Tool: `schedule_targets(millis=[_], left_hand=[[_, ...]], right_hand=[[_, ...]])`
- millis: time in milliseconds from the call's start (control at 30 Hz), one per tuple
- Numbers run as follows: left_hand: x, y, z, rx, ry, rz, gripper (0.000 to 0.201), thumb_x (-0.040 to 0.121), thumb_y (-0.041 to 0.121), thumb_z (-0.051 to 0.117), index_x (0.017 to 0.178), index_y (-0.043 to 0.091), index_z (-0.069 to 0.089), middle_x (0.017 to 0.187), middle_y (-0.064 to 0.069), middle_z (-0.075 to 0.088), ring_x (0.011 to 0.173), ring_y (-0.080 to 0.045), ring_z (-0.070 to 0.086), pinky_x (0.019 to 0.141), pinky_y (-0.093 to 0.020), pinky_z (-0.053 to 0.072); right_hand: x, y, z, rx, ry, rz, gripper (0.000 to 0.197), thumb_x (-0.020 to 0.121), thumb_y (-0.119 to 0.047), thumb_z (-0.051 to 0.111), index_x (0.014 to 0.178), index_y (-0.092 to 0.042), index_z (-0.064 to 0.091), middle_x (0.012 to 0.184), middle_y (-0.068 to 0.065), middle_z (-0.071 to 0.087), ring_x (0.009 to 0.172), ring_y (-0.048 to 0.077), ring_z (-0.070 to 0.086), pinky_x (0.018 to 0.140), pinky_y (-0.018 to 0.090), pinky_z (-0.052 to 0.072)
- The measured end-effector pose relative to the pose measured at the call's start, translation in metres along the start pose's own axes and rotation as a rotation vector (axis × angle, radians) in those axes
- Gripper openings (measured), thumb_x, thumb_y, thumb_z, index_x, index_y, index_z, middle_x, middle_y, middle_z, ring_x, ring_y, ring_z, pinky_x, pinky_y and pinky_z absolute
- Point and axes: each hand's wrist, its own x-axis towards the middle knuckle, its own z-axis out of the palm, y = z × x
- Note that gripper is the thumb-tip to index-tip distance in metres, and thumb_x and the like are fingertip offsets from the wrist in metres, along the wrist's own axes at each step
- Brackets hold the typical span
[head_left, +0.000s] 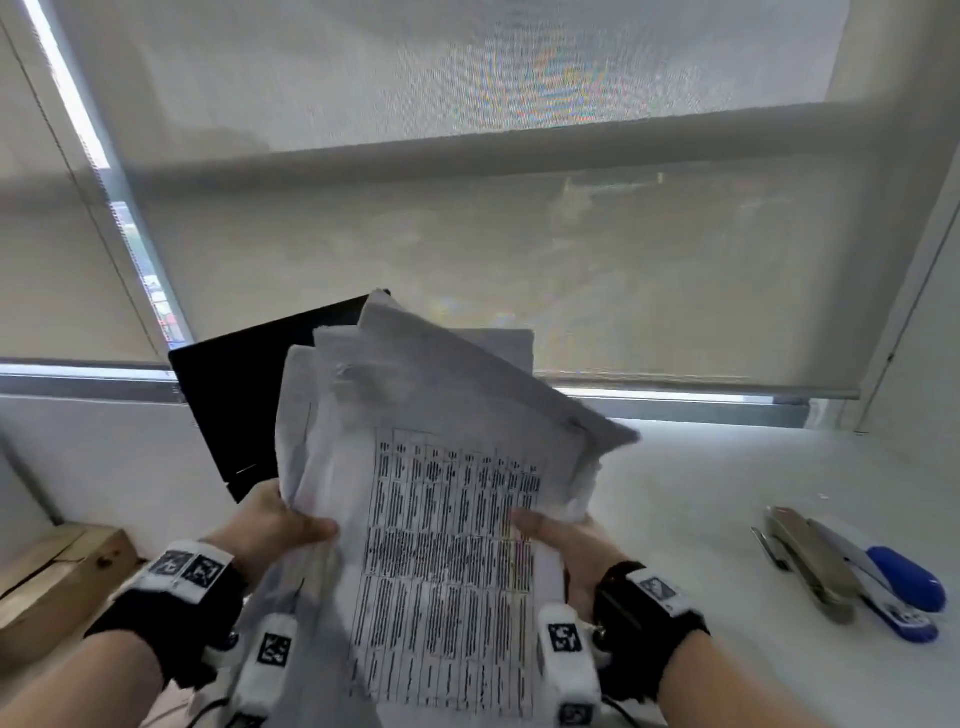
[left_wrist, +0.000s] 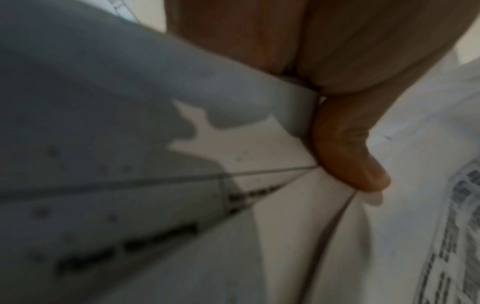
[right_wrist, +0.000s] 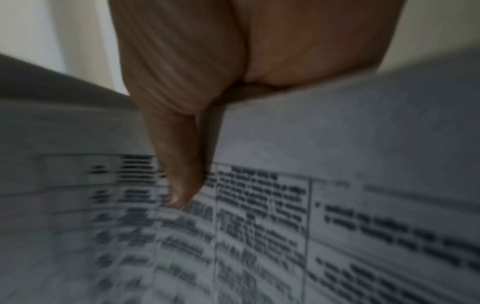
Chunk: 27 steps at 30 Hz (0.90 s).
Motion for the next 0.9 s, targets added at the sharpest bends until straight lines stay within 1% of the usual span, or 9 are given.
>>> schedule_targets(millis=[100, 233, 367, 433, 500, 600, 700, 800, 900], left_hand=[[0.002, 0.030, 0.010, -0.012, 0.023, 0.097, 0.020, 0.073, -0.017, 0.072, 0.085, -0.001, 0.067, 0.077, -0.017, 0.071, 0.067, -0.027, 0.068, 0.070, -0.037, 0.055], [0.000, 0.092, 0.048, -0.164, 0.069, 0.343, 0.021, 0.077, -0.011, 0.073, 0.078, 0.010, 0.067, 0.065, 0.007, 0.072, 0.064, -0.009, 0.069, 0.066, -0.036, 0.059], [-0.026, 0.142, 0.110, -0.274, 0.007, 0.556, 0.027, 0.069, 0.010, 0.085, 0.085, 0.026, 0.070, 0.080, 0.015, 0.074, 0.082, -0.004, 0.071, 0.072, -0.022, 0.058], [-0.036, 0.149, 0.137, -0.280, -0.040, 0.592, 0.032, 0.068, 0.011, 0.087, 0.089, 0.028, 0.070, 0.082, 0.015, 0.074, 0.084, -0.004, 0.072, 0.073, -0.020, 0.057], [-0.040, 0.147, 0.156, -0.352, -0.089, 0.548, 0.036, 0.060, 0.014, 0.086, 0.092, 0.021, 0.070, 0.083, 0.012, 0.076, 0.083, -0.007, 0.073, 0.073, -0.022, 0.058], [-0.037, 0.140, 0.175, -0.331, -0.186, 0.472, 0.059, 0.049, 0.028, 0.094, 0.101, 0.012, 0.070, 0.091, 0.004, 0.077, 0.089, -0.014, 0.073, 0.081, -0.035, 0.060], [-0.026, 0.141, 0.184, -0.345, -0.155, 0.432, 0.073, 0.044, 0.028, 0.097, 0.108, 0.007, 0.067, 0.093, 0.002, 0.076, 0.091, -0.014, 0.072, 0.085, -0.040, 0.059], [-0.019, 0.147, 0.181, -0.385, -0.155, 0.416, 0.074, 0.041, 0.028, 0.097, 0.106, 0.008, 0.067, 0.093, -0.001, 0.077, 0.089, -0.018, 0.073, 0.085, -0.042, 0.058], [-0.016, 0.150, 0.178, -0.348, -0.121, 0.501, 0.072, 0.051, 0.022, 0.094, 0.112, 0.003, 0.063, 0.099, -0.007, 0.075, 0.093, -0.021, 0.072, 0.085, -0.040, 0.059]], right_hand=[[0.000, -0.028, -0.004, -0.067, 0.144, -0.140, 0.075, 0.044, -0.033, 0.093, 0.102, 0.004, 0.064, 0.098, 0.027, 0.068, 0.093, 0.046, 0.065, 0.082, 0.060, 0.052], [-0.028, -0.109, -0.021, -0.107, 0.331, -0.521, 0.021, 0.069, -0.011, 0.083, 0.074, -0.009, 0.063, 0.066, 0.006, 0.062, 0.059, 0.021, 0.057, 0.060, 0.031, 0.053], [-0.078, -0.152, -0.050, -0.122, 0.398, -0.796, 0.027, 0.077, -0.010, 0.076, 0.063, -0.014, 0.053, 0.047, -0.009, 0.050, 0.039, 0.007, 0.042, 0.044, 0.017, 0.038], [-0.095, -0.149, -0.077, -0.131, 0.361, -0.826, 0.023, 0.072, -0.022, 0.081, 0.067, -0.011, 0.061, 0.055, -0.007, 0.061, 0.049, 0.012, 0.056, 0.055, 0.024, 0.048], [-0.105, -0.140, -0.107, -0.155, 0.343, -0.799, 0.040, 0.058, -0.043, 0.084, 0.082, -0.013, 0.072, 0.077, 0.002, 0.072, 0.071, 0.022, 0.069, 0.070, 0.036, 0.054], [-0.110, -0.129, -0.129, -0.278, 0.321, -0.737, 0.074, 0.052, -0.055, 0.086, 0.106, -0.009, 0.066, 0.087, 0.001, 0.074, 0.081, 0.017, 0.071, 0.072, 0.031, 0.056], [-0.107, -0.132, -0.135, -0.265, 0.321, -0.804, 0.072, 0.055, -0.047, 0.084, 0.108, -0.006, 0.060, 0.084, 0.004, 0.070, 0.073, 0.016, 0.067, 0.062, 0.027, 0.054], [-0.108, -0.136, -0.137, -0.211, 0.302, -0.860, 0.065, 0.066, -0.036, 0.080, 0.117, -0.005, 0.054, 0.096, 0.012, 0.067, 0.083, 0.018, 0.067, 0.065, 0.023, 0.054], [-0.105, -0.138, -0.142, -0.176, 0.290, -0.877, 0.054, 0.068, -0.020, 0.073, 0.114, 0.002, 0.054, 0.085, 0.002, 0.071, 0.075, 0.016, 0.069, 0.061, 0.023, 0.054]])
